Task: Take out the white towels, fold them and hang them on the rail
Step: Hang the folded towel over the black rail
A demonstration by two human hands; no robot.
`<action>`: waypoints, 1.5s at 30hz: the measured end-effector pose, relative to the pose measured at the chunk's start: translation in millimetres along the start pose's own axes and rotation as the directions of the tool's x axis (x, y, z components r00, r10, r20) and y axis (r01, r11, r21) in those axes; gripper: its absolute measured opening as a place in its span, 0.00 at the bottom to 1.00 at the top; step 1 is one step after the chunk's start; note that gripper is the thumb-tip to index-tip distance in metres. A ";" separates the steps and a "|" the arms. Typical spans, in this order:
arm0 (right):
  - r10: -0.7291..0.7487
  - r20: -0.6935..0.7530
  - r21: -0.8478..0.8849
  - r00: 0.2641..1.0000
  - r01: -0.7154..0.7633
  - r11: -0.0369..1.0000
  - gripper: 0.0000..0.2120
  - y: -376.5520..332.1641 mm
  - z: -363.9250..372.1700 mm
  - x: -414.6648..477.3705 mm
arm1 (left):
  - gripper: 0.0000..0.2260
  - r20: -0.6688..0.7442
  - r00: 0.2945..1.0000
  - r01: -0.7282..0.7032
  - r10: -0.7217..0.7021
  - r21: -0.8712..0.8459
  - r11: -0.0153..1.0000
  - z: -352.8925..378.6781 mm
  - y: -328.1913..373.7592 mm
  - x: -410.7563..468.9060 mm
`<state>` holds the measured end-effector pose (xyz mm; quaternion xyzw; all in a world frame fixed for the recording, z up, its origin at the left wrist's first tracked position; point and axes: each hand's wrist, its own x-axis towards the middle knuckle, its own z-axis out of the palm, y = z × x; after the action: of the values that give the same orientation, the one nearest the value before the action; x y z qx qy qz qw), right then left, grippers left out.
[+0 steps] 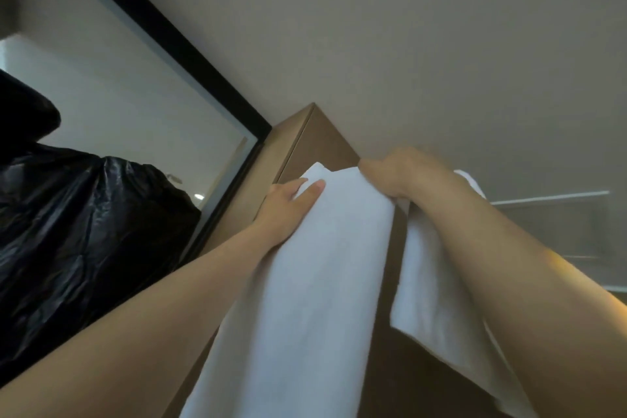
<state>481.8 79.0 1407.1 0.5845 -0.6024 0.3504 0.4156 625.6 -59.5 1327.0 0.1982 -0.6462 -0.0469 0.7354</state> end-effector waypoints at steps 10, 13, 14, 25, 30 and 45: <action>-0.023 0.040 -0.035 0.999 0.024 0.999 0.25 2.3 -5.5 -6.2 | 0.17 -0.081 0.974 0.214 -0.213 0.001 0.977 -1.4 -16.0 -24.7; -0.003 0.046 -0.065 0.999 0.006 0.998 0.22 -1.3 -5.4 -5.6 | 0.25 0.051 0.890 0.455 -0.452 -0.144 0.879 -9.5 -25.4 -42.0; -0.003 0.045 -0.065 0.999 0.006 0.998 0.22 -2.4 -4.2 -5.4 | 0.25 0.050 0.871 0.487 -0.489 -0.222 0.845 -11.8 -27.1 -44.3; -0.045 -0.042 -0.100 0.998 0.041 0.994 0.32 2.8 -4.7 -16.1 | 0.23 -0.050 0.828 0.490 -0.558 -0.420 0.764 -8.4 -19.9 -42.7; -0.082 -0.089 -0.044 0.993 0.078 0.996 0.31 1.3 -7.2 -31.4 | 0.23 -0.041 0.816 0.516 -0.577 -0.400 0.758 -6.7 -16.8 -44.5; -0.272 -0.257 0.413 0.927 0.360 0.836 0.31 15.7 49.5 -124.7 | 0.24 -0.005 0.806 0.542 -0.592 -0.395 0.742 -7.1 -13.2 -46.9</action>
<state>458.1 86.7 1274.3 0.7212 -0.3567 0.4607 0.3748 627.4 -54.6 1278.1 0.2439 -0.4844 -0.3781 0.7503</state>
